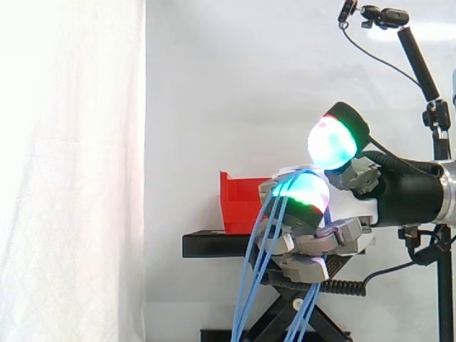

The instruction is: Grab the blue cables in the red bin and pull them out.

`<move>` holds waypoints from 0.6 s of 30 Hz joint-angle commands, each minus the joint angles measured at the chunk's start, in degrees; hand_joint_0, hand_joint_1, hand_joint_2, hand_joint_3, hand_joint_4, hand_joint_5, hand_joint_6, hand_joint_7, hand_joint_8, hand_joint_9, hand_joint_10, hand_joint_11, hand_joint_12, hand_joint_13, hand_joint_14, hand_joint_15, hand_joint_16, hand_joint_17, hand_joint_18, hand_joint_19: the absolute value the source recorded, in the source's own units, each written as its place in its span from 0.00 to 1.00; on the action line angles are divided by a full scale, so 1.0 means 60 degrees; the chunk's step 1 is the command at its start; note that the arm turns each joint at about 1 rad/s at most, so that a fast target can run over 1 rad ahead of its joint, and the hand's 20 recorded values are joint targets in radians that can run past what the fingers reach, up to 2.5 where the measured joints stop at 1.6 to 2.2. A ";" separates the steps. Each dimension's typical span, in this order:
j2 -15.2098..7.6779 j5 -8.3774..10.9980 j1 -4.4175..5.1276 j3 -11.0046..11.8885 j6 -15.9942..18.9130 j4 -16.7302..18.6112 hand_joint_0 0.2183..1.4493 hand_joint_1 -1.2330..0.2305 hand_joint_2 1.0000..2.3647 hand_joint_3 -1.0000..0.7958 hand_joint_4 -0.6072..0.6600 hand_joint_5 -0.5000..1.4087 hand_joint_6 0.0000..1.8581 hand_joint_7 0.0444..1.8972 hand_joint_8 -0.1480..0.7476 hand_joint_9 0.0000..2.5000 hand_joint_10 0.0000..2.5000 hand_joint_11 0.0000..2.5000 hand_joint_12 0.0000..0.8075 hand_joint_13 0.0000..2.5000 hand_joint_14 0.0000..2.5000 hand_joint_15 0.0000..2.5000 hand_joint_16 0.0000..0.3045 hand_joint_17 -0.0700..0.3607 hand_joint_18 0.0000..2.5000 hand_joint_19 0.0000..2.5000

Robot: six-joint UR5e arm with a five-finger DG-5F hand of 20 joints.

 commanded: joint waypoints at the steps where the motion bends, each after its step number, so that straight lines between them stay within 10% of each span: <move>1: 0.0002 0.0000 0.0000 0.0014 -0.0015 0.0000 0.30 0.34 0.00 0.00 0.66 0.63 0.34 0.29 0.50 0.35 0.01 0.38 0.52 0.43 0.39 0.51 0.21 0.50 0.37 0.42; 18: -0.0013 0.0000 0.0000 -0.0001 -0.0044 0.0000 0.32 0.36 0.00 0.00 0.61 0.73 0.28 0.34 0.47 0.37 0.01 0.33 0.49 0.44 0.36 0.51 0.19 0.47 0.37 0.42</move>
